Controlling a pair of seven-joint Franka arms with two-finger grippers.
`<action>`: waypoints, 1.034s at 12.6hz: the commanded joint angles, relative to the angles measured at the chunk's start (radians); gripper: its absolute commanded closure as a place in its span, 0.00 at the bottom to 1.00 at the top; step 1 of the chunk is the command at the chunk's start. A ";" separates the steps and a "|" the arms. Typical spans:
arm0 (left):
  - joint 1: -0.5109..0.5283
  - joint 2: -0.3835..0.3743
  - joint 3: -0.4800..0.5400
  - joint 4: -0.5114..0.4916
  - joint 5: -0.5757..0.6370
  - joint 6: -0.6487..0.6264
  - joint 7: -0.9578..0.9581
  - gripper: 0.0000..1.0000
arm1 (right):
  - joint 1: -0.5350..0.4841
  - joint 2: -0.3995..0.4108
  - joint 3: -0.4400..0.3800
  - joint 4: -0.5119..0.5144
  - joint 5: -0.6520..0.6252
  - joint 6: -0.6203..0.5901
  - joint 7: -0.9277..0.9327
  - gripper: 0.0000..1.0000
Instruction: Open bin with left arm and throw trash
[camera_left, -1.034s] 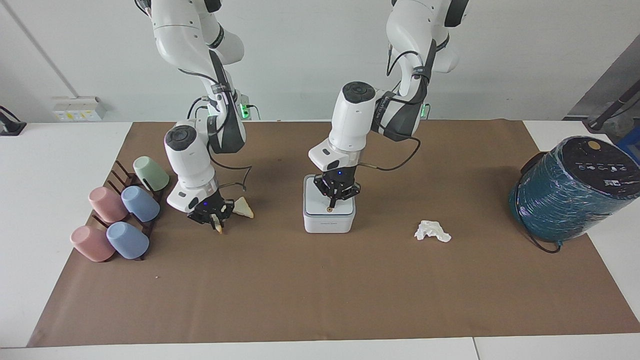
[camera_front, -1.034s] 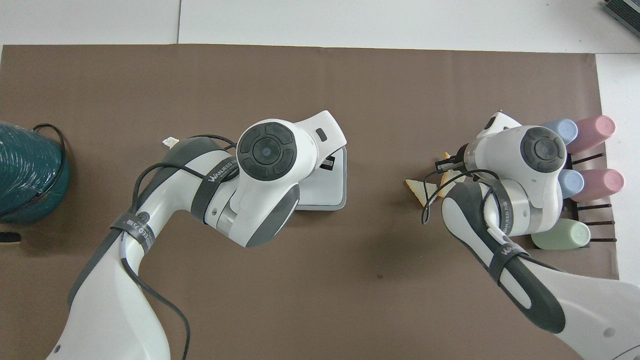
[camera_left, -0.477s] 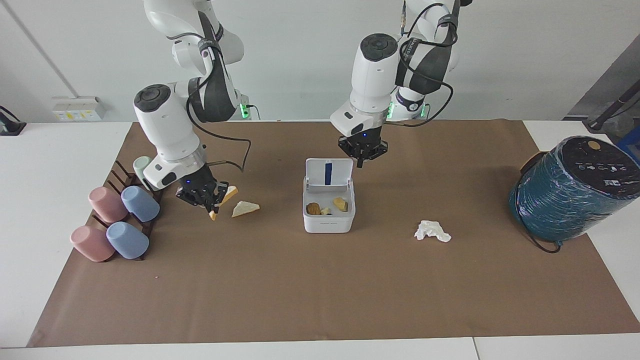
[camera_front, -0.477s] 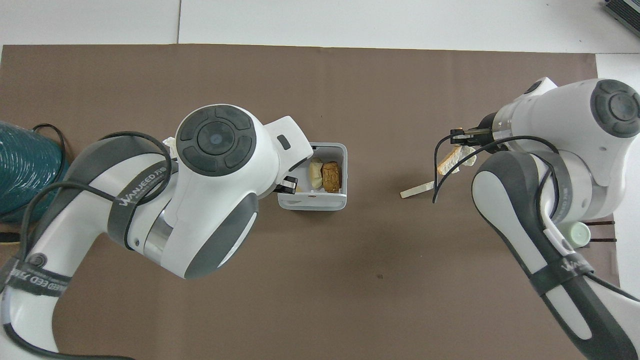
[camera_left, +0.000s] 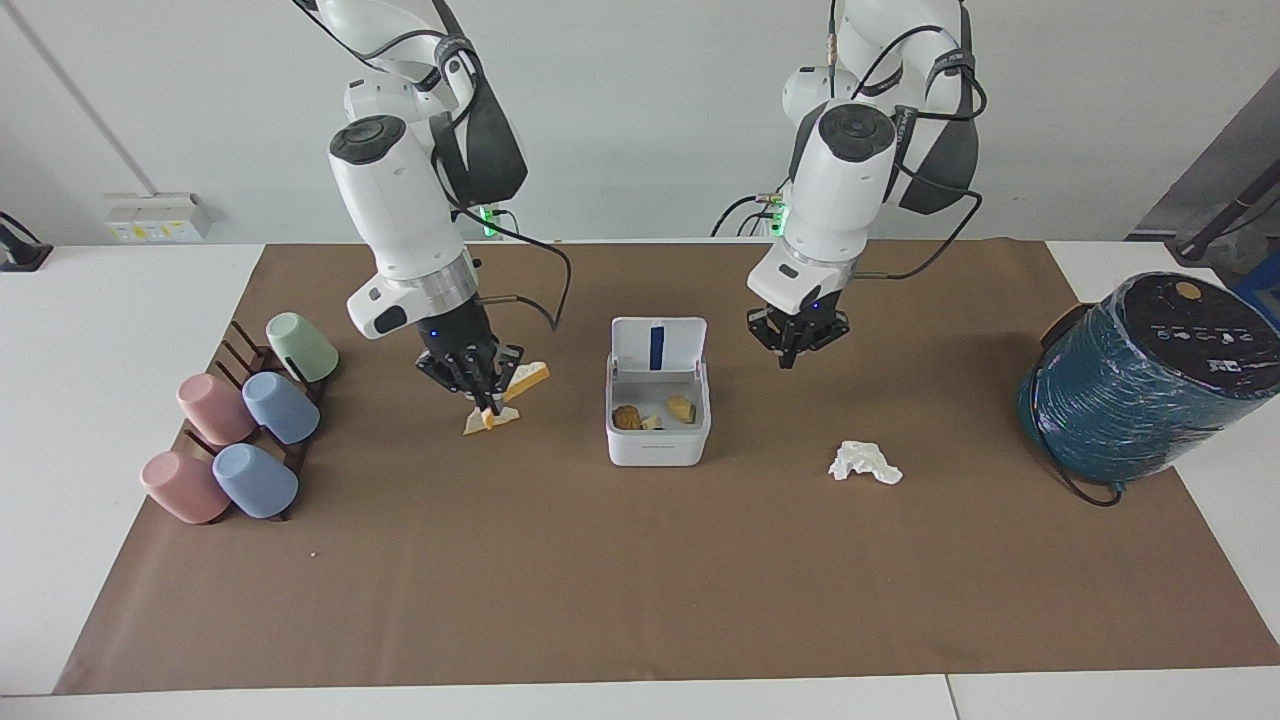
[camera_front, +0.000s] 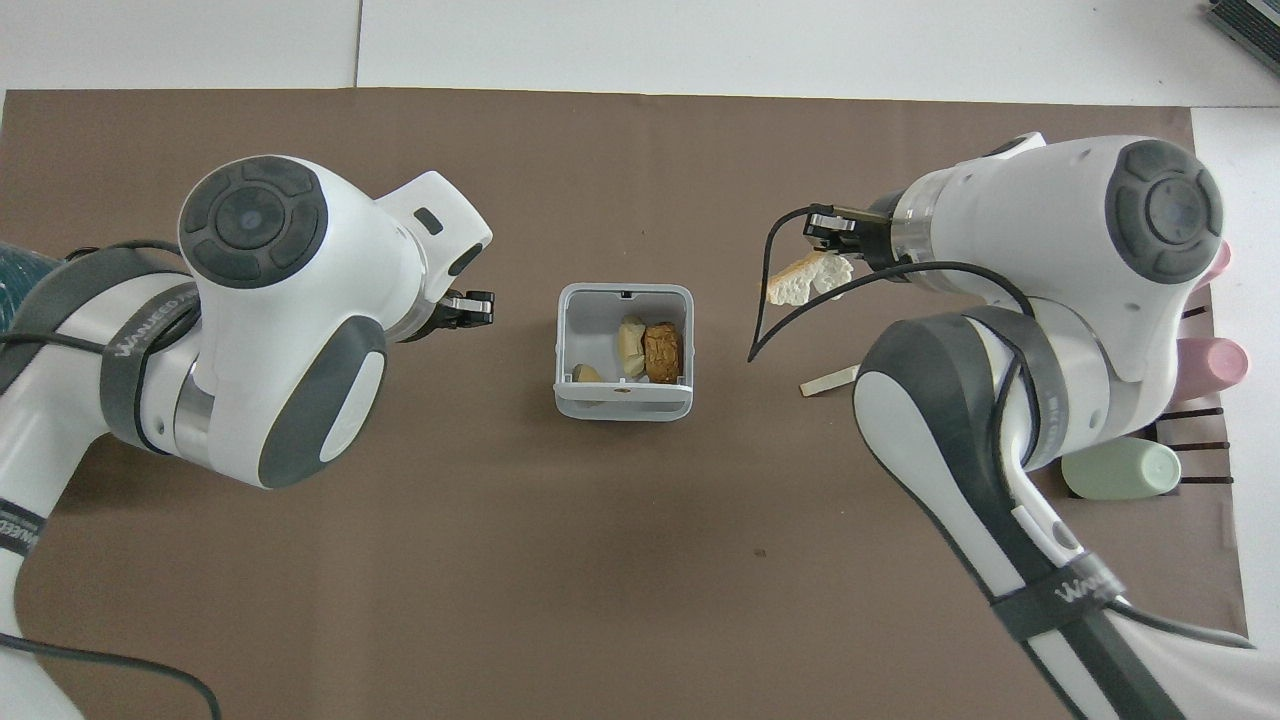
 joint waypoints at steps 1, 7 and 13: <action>0.063 -0.062 -0.010 -0.171 0.020 0.178 -0.006 0.01 | 0.079 0.068 0.015 0.030 0.024 0.122 0.141 1.00; 0.164 0.031 -0.010 -0.260 0.020 0.431 0.102 0.00 | 0.185 0.133 0.015 0.021 0.023 0.212 0.235 1.00; 0.236 0.203 -0.007 -0.262 0.020 0.672 0.330 0.00 | 0.208 0.119 0.015 -0.018 0.024 0.158 0.236 0.69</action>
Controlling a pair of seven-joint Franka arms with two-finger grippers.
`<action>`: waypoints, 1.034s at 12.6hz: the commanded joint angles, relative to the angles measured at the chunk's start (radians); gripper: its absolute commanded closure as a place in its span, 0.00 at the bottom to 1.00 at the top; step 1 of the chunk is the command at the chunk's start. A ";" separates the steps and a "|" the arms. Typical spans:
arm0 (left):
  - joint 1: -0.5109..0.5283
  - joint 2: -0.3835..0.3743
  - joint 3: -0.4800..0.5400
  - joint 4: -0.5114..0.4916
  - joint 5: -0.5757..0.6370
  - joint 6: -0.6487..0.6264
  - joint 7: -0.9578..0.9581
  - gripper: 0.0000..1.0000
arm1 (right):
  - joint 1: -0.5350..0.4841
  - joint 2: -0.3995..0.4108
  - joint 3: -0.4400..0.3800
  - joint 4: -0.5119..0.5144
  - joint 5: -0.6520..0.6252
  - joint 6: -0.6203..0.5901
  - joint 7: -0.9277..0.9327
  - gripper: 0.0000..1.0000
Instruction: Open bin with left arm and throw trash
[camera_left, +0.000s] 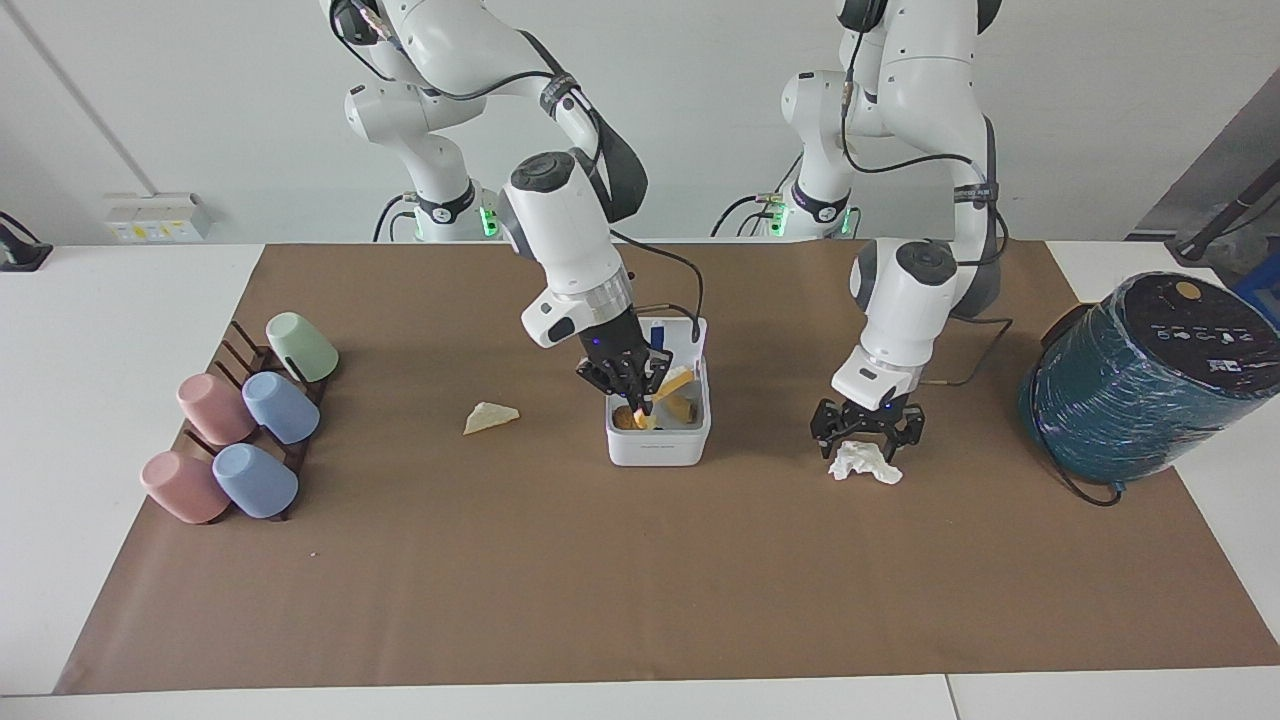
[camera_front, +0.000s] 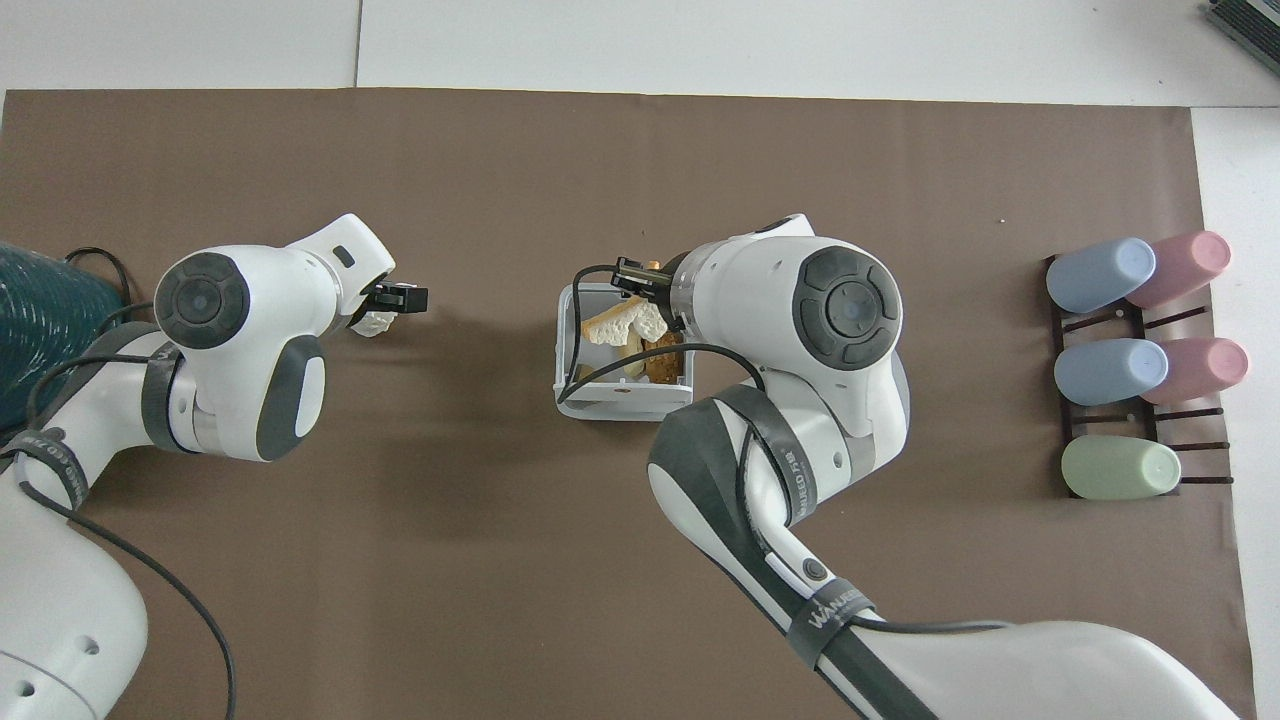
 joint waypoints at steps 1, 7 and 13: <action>0.018 0.016 -0.008 -0.012 0.019 0.042 0.034 0.00 | 0.009 -0.018 0.001 -0.026 0.015 -0.013 0.020 0.49; 0.016 0.004 -0.008 -0.054 0.019 0.031 0.034 0.58 | 0.015 -0.021 0.000 -0.010 0.014 -0.019 0.064 0.00; 0.018 -0.049 -0.011 -0.037 0.019 -0.032 0.023 1.00 | -0.159 -0.121 -0.012 -0.014 -0.092 -0.174 0.069 0.00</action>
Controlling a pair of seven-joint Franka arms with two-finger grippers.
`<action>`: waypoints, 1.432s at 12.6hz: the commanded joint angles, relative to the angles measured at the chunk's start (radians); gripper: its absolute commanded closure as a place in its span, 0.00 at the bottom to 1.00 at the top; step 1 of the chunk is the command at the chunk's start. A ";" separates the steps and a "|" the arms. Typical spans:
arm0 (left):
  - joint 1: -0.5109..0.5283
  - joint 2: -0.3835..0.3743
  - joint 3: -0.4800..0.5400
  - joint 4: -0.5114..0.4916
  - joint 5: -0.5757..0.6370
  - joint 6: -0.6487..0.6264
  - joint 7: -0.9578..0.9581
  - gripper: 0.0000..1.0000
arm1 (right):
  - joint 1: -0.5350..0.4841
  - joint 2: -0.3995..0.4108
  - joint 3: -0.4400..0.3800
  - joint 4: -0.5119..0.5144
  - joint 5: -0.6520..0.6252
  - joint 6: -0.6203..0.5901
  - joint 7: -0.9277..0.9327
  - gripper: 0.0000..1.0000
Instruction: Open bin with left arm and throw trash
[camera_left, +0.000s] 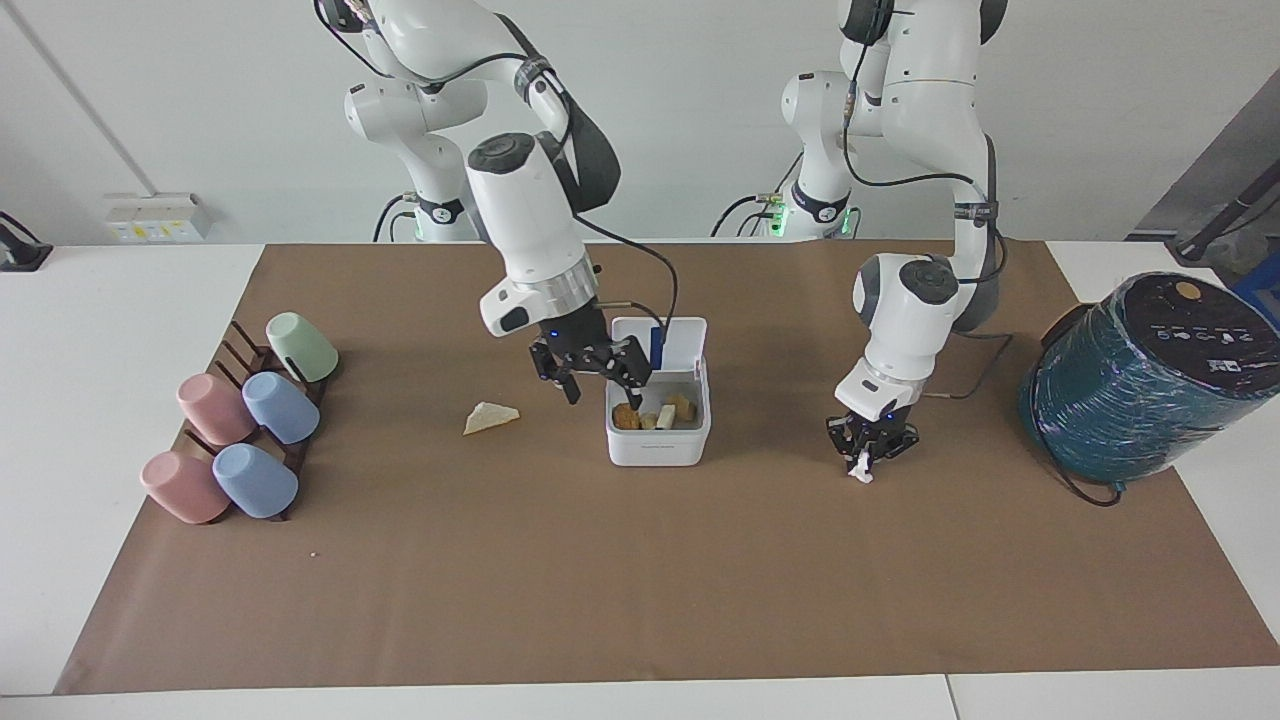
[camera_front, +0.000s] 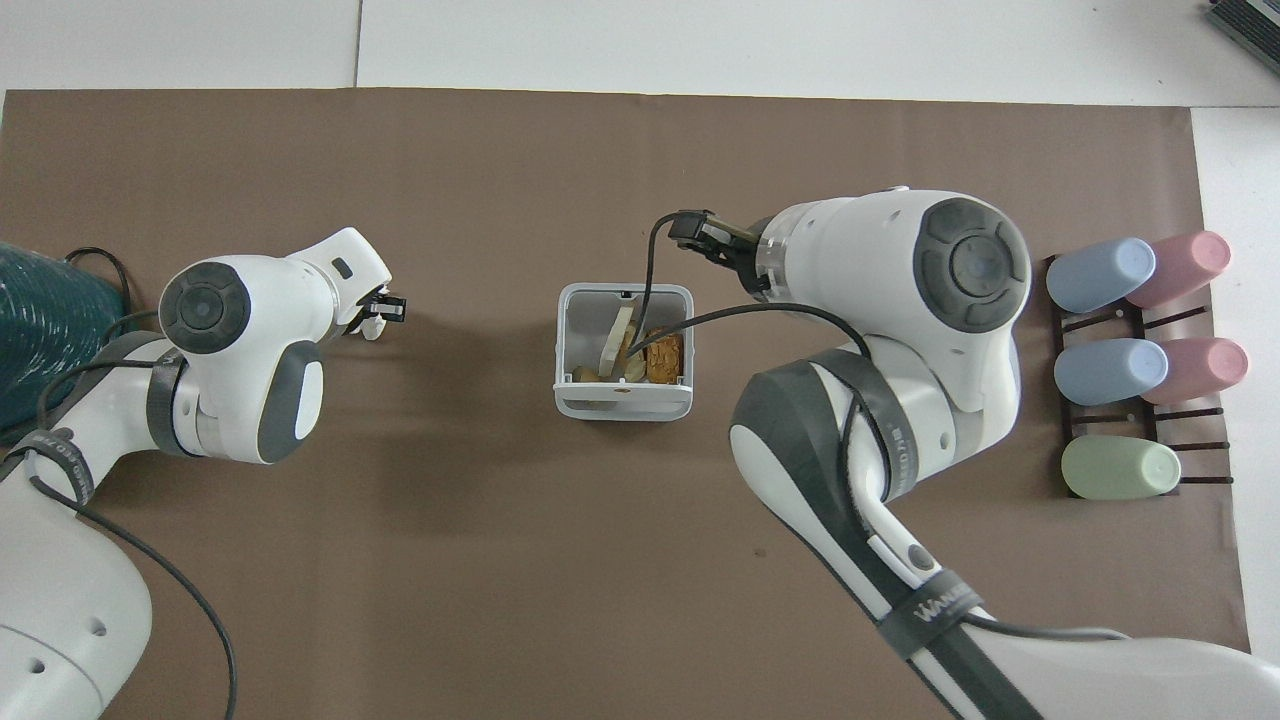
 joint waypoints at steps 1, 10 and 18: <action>0.001 -0.072 -0.005 0.002 0.019 -0.073 -0.009 1.00 | -0.077 -0.048 0.012 -0.046 -0.067 -0.083 -0.002 0.00; -0.227 -0.074 -0.023 0.328 -0.068 -0.419 -0.339 1.00 | -0.214 -0.131 0.015 -0.459 -0.067 0.023 -0.160 0.00; -0.396 -0.072 -0.030 0.311 -0.214 -0.350 -0.491 0.00 | -0.217 -0.061 0.017 -0.517 -0.050 0.226 -0.149 0.00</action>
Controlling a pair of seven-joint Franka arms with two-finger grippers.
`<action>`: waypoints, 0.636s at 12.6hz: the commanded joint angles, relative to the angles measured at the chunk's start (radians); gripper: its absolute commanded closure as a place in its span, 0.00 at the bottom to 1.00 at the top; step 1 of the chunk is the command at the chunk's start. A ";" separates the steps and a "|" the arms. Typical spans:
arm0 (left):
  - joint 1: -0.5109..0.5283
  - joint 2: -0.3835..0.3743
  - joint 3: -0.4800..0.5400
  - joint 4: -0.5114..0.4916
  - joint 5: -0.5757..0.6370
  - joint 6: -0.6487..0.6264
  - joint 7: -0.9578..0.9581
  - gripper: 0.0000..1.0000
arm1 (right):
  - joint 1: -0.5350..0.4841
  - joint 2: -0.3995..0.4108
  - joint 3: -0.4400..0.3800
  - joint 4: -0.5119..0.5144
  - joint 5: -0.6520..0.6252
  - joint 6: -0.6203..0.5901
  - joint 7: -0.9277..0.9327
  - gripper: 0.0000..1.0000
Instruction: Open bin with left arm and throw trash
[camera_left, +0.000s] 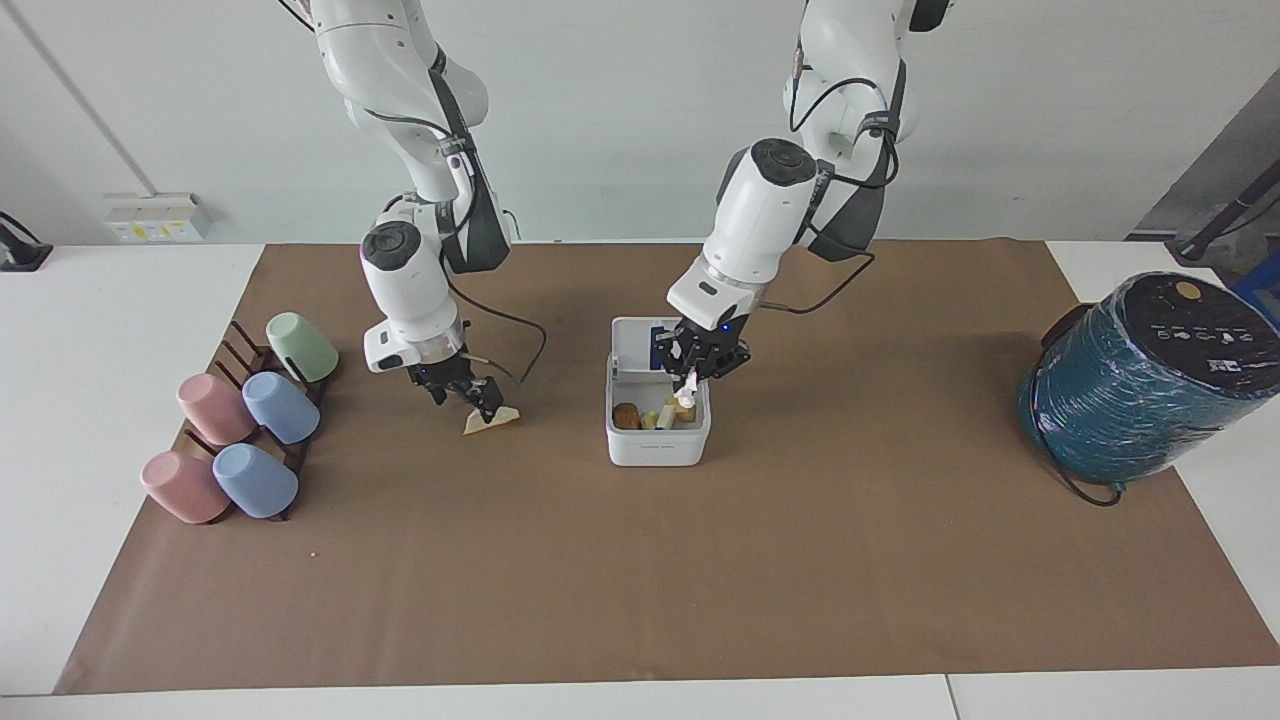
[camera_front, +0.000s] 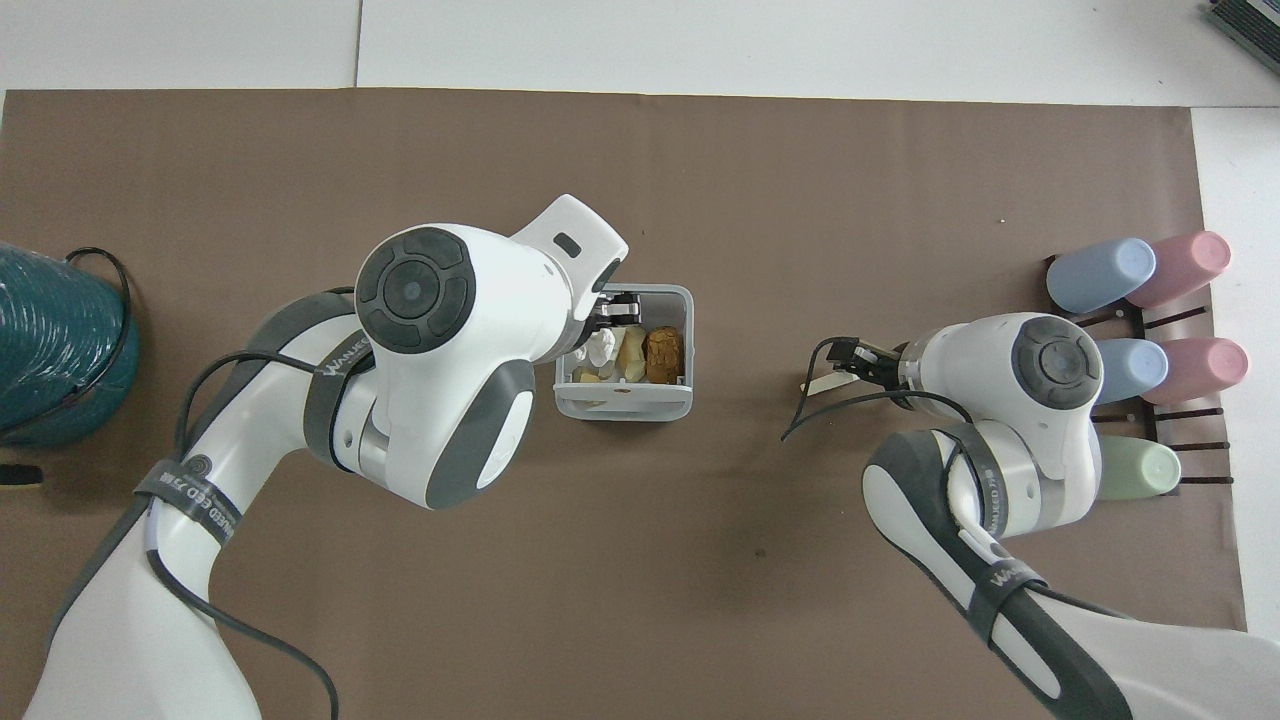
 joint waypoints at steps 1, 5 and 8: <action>-0.037 0.007 0.014 0.003 -0.023 0.033 -0.027 0.00 | -0.011 0.013 0.017 -0.007 0.003 0.055 0.009 0.00; -0.023 -0.007 0.020 0.005 -0.020 -0.028 -0.027 0.00 | 0.024 0.018 0.019 -0.005 0.082 0.077 0.006 0.53; 0.044 -0.065 0.027 0.001 -0.005 -0.159 0.007 0.00 | 0.035 0.025 0.019 0.018 0.092 0.075 0.013 1.00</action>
